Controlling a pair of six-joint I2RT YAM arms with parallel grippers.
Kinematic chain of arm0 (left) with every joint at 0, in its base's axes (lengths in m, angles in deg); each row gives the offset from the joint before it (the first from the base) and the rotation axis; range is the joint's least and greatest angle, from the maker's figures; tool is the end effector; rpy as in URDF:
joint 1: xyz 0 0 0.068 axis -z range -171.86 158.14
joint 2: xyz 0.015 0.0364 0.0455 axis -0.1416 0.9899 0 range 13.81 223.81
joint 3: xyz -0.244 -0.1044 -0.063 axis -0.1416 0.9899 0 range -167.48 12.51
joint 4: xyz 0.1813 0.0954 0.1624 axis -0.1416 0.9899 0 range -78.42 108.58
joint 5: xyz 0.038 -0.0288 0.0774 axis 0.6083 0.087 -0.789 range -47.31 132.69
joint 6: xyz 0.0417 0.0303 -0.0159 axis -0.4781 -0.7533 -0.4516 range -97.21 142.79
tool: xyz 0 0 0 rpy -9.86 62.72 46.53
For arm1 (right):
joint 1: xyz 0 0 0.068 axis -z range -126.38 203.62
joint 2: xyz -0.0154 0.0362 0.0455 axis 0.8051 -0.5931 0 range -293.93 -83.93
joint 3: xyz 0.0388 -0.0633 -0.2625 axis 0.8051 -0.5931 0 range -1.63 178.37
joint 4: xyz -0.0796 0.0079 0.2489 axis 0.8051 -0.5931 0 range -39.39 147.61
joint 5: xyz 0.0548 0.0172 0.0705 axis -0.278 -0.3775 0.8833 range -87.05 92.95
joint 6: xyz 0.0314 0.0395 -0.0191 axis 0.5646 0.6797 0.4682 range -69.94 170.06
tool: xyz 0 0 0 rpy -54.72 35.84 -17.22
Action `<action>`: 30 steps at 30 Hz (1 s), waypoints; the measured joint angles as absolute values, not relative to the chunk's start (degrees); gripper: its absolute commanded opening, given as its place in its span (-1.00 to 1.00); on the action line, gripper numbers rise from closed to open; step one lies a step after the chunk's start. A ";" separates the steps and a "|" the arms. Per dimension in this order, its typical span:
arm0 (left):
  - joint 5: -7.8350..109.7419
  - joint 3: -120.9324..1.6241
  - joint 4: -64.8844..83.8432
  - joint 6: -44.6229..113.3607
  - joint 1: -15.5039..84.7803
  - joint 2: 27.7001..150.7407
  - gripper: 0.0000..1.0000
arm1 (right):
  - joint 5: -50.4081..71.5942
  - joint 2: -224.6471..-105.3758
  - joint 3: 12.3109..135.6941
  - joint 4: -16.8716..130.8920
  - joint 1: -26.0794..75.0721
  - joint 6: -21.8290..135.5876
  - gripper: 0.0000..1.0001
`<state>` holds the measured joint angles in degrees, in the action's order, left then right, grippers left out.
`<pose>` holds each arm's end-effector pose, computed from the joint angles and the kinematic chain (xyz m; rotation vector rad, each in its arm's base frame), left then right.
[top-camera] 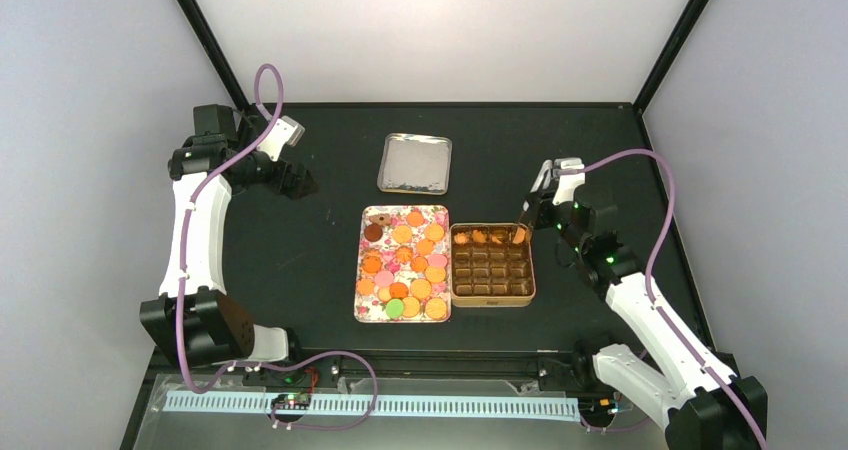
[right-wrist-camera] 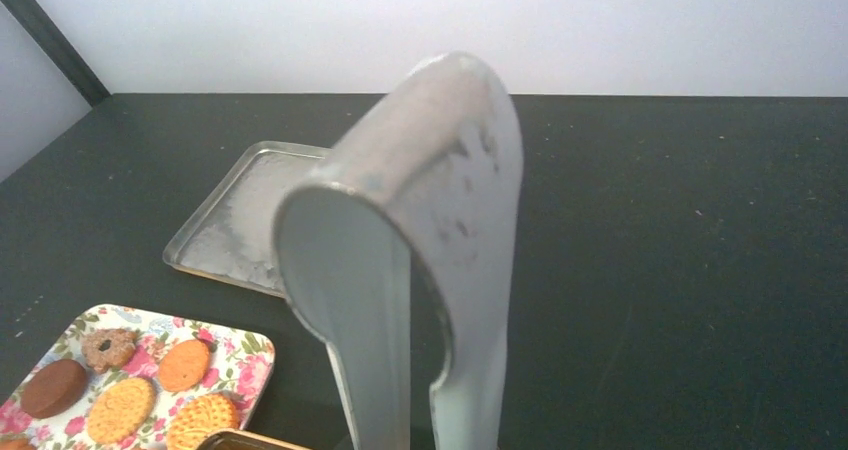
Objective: Pack the cookies
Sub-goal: Adjust the fake cookies in the empty pocket of the box.
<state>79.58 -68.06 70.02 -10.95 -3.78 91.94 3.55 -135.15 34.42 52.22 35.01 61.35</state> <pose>0.2639 0.0338 0.3572 0.6726 2.2372 -0.4387 0.1985 0.0671 0.2747 -0.1314 1.9417 0.3577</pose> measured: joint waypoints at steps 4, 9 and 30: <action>79.82 -68.06 70.02 -10.95 -3.78 91.94 0.95 | 4.58 -135.22 34.33 53.44 35.01 61.79 -0.46; 80.06 -68.06 70.02 -10.95 -3.78 91.94 0.95 | 6.18 -135.50 34.31 55.02 35.01 62.45 -0.49; 80.34 -68.06 70.02 -10.99 -3.78 91.94 0.95 | 3.60 -137.34 35.23 51.45 35.01 60.28 -0.60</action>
<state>80.34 -68.06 70.02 -10.99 -3.78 91.94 3.60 -137.34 35.23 51.45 35.01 60.28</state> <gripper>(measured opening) 0.975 0.190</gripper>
